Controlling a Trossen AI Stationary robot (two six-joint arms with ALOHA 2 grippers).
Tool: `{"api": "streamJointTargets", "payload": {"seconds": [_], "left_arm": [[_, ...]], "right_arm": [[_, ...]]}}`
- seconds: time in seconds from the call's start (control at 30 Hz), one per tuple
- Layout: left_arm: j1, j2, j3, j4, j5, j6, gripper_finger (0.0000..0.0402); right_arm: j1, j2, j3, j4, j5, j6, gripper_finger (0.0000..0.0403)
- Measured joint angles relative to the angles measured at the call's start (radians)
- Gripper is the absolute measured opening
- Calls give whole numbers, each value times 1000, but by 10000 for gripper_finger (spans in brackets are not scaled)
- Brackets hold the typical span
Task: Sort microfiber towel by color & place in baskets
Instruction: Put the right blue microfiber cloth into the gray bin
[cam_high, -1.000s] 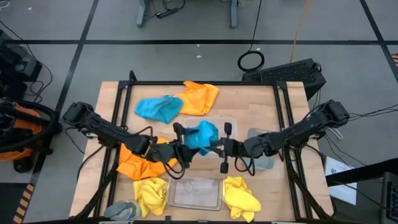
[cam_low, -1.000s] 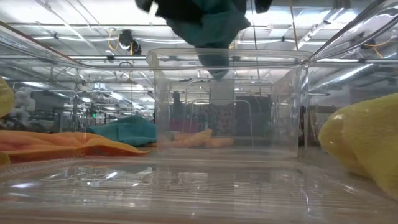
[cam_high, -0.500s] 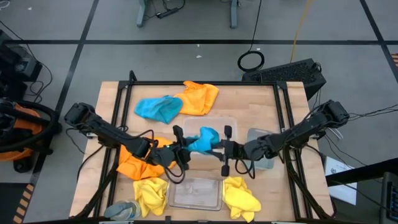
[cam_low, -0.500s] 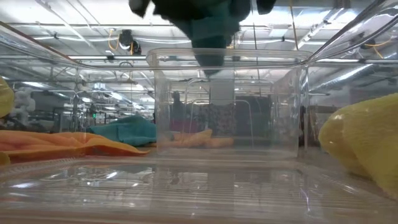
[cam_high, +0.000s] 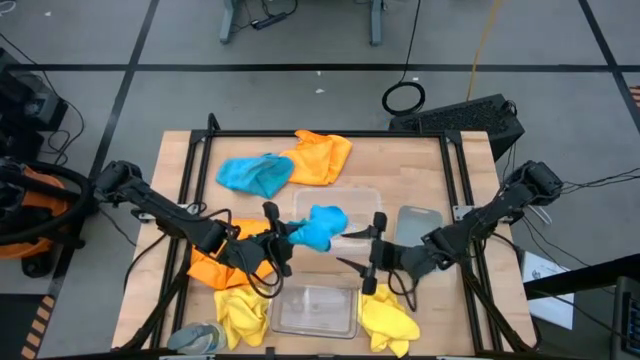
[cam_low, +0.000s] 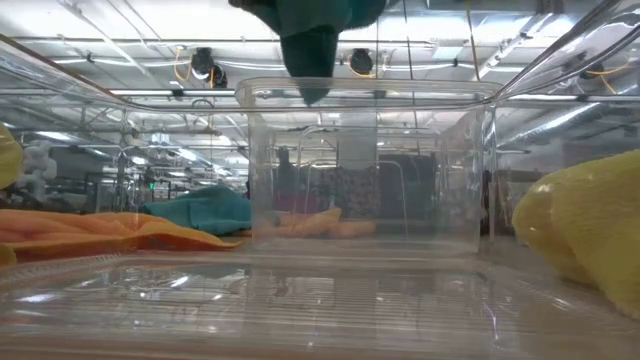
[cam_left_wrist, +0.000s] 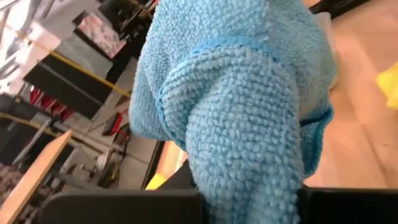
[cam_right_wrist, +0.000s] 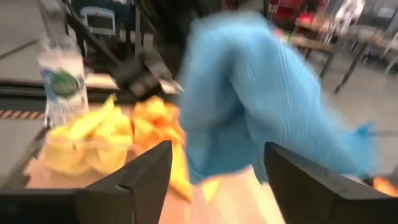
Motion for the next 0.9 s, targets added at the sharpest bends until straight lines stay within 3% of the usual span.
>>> {"api": "streamJointTargets", "payload": {"seconds": [0.17, 0.4, 0.9], "left_arm": [[13, -13, 0, -51, 4, -38, 26], [29, -13, 0, -42, 162, -51, 32], [31, -13, 0, 19, 169, -72, 33]], "right_arm": [[61, 38, 31, 84, 73, -169, 280], [45, 124, 97, 186, 113, -360, 311], [-61, 183, 163, 64, 32, -233, 315]]}}
